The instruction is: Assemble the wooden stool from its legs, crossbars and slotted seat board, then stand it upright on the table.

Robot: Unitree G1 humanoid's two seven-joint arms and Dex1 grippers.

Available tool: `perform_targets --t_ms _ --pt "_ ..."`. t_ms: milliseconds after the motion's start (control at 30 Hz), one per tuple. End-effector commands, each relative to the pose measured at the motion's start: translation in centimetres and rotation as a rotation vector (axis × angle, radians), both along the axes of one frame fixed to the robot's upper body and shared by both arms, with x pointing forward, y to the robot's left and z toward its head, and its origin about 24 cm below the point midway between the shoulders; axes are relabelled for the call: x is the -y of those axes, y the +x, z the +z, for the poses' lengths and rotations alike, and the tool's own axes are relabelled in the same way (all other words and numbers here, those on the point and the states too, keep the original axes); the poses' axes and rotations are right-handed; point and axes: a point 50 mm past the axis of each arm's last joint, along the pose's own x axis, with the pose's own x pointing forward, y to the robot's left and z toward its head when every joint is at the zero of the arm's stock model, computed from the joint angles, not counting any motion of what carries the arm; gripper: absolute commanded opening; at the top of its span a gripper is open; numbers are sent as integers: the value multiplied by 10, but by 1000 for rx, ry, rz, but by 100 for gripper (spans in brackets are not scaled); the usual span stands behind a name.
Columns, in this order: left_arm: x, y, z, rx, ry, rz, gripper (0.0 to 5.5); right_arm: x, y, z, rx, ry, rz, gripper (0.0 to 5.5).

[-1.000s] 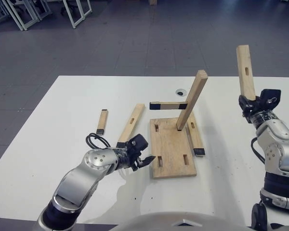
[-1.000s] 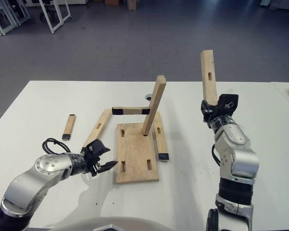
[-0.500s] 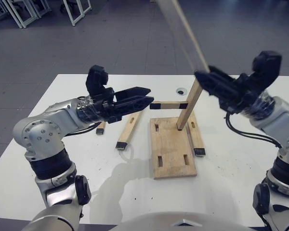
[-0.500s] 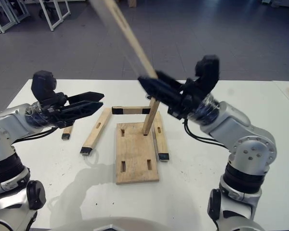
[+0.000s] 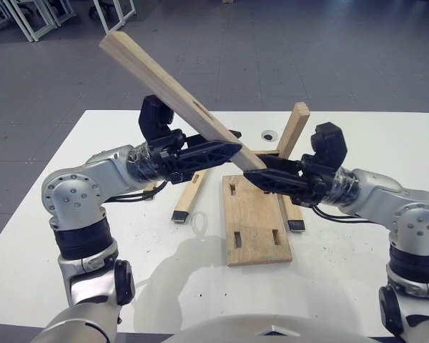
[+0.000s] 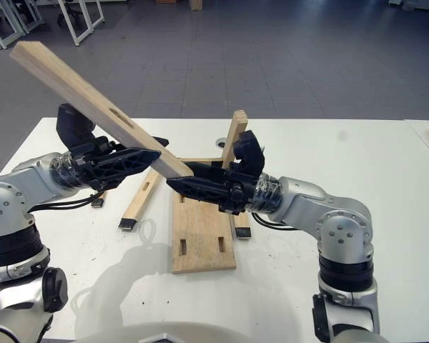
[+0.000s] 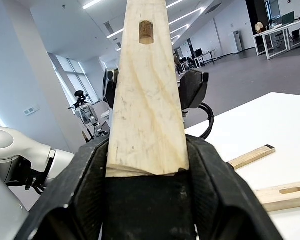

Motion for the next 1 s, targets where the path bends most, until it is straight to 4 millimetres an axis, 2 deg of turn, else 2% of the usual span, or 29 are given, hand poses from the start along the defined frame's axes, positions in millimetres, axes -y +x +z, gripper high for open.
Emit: perform_targets --t_ms 33,167,400,433,533,633,733,800,867,933,1000 --pt "-6 0 4 -21 -50 -11 269 -2 -8 -5 -12 -30 53 205" --pt "-11 2 10 -36 -109 -22 211 0 -8 -8 -16 -51 49 204" --pt "-11 1 12 -70 -164 -39 211 0 -5 -14 -47 -107 16 204" --pt "-10 1 12 -71 -168 -38 211 1 -6 -14 -61 -122 26 241" --pt "-10 1 10 -75 -163 -28 209 4 -7 -15 -66 -162 26 296" --pt "-14 0 11 -61 -163 -3 208 20 -15 -15 -55 -249 -9 352" --pt "-26 -1 13 -23 -132 67 206 42 -20 -36 -20 -558 -198 356" --pt "-33 -3 12 1 -101 122 206 49 -11 -54 -1 -707 -447 356" --pt "-35 -6 12 16 -89 151 206 49 -17 -74 -14 -853 -563 356" --pt "-34 -10 10 22 -79 161 206 41 -32 -93 -63 -930 -586 356" --pt "-33 -14 9 25 -70 162 206 34 -46 -104 -103 -965 -586 356"
